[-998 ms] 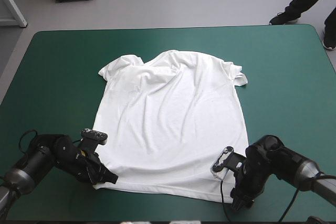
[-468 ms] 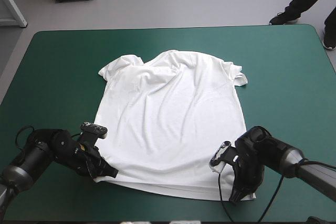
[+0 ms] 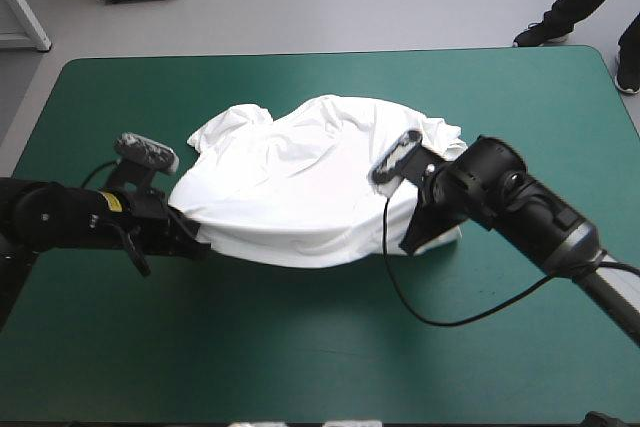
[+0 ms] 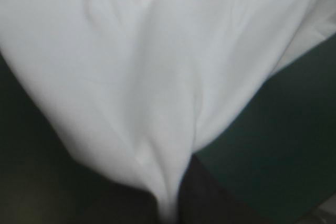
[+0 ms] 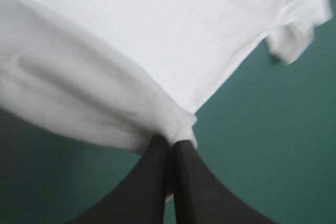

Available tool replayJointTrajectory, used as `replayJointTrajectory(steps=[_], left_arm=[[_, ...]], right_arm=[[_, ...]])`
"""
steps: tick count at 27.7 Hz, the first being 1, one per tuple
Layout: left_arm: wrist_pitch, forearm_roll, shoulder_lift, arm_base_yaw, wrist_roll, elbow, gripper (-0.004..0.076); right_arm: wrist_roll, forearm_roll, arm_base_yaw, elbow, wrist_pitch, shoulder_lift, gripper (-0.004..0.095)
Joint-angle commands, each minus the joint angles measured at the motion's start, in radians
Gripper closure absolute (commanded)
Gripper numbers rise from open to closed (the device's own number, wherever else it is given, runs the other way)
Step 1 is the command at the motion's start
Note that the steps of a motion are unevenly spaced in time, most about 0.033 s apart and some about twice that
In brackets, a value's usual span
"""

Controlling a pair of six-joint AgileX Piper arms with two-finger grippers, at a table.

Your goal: Fold the cloth

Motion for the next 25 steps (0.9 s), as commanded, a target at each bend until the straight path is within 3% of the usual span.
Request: replayJointTrajectory(steps=[1,10,15,20,25], left_arm=[[-0.056,-0.014,-0.013,-0.003,-0.004,-0.238,0.0733],[-0.248,0.097,0.153,-0.003,0.019,-0.860,0.0733],[-0.367,0.106,0.286,-0.003,0.059,-1.120,0.0733],[-0.578,0.098,0.379,-0.003,0.127,-1.343,0.0733],[-0.737,0.096,0.398,-0.003,0.147,-1.377,0.0733]], right_arm=[[0.010,-0.118,-0.004,-0.260,-0.001,-0.042,0.0921],[0.168,-0.574,-0.006,-0.697,-0.087,-0.042,0.0921],[0.222,-0.791,-0.006,-0.867,-0.231,-0.037,0.0921],[0.346,-0.925,-0.006,-1.046,-0.402,-0.019,0.0921],[0.415,-0.987,-0.006,-1.166,-0.453,0.032,0.0921]])
